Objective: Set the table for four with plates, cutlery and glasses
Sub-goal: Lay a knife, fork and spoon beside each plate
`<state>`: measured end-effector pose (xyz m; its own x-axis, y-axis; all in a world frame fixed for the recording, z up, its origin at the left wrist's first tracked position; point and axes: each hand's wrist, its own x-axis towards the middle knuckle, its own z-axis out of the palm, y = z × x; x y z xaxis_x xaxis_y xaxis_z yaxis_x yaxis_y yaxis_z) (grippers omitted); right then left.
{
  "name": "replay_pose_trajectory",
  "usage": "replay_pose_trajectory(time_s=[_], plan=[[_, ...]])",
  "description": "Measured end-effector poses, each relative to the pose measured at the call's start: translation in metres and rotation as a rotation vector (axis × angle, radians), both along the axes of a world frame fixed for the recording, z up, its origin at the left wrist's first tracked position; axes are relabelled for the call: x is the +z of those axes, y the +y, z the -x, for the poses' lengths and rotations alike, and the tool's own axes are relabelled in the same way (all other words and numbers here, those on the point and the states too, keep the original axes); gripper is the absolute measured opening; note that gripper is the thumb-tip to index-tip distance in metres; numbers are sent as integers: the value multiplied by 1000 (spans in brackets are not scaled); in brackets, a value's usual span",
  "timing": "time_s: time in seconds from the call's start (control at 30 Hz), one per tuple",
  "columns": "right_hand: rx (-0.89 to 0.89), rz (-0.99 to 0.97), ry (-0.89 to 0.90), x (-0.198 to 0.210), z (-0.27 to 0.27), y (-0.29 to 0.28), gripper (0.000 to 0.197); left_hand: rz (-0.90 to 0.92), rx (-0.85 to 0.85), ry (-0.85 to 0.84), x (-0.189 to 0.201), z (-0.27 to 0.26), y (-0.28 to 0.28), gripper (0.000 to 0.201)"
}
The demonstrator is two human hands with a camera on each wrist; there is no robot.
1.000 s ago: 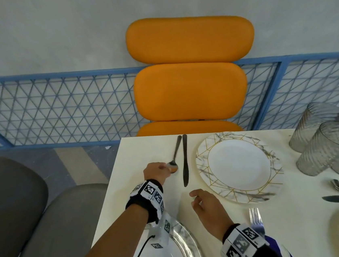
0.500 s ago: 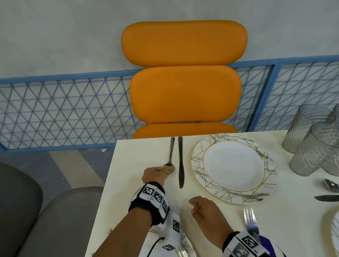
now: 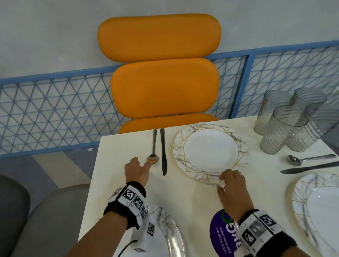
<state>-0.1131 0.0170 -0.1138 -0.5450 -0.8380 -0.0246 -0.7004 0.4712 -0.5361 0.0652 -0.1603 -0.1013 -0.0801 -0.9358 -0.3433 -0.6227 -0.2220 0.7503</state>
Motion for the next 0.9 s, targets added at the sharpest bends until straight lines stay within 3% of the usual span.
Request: replay_pose_trajectory(time_s=[0.1, 0.17, 0.3, 0.43, 0.57, 0.67, 0.77, 0.83, 0.9], plan=[[-71, -297, -22, 1, 13, 13, 48, 178, -127, 48, 17, 7, 31, 35], [-51, -418, -44, 1, 13, 19, 57, 182, -239, 91, 21, 15, 51, 24], [59, -456, 24, 5, 2, 29, 46, 82, -371, 123, 20, 28, 91, 31], [-50, -455, -39, 8, -7, 30, 39, -14, -486, 49, 10, 36, 126, 32], [-131, -413, -219, 10, -12, 33, 37, -131, -532, 19, -3, 37, 165, 39], [-170, -251, -399, 14, -14, 40, 30, -227, -513, 103, -4, 37, 188, 42], [-189, -59, -636, 28, -14, 43, 10, -362, -421, 296, 6, 39, 204, 21], [-204, 56, -814, 43, -17, 45, 17, -495, -288, 506, 19, 39, 214, 21], [-199, 126, -866, 58, -22, 48, 22, -535, -213, 645, 32, 35, 220, 23]])
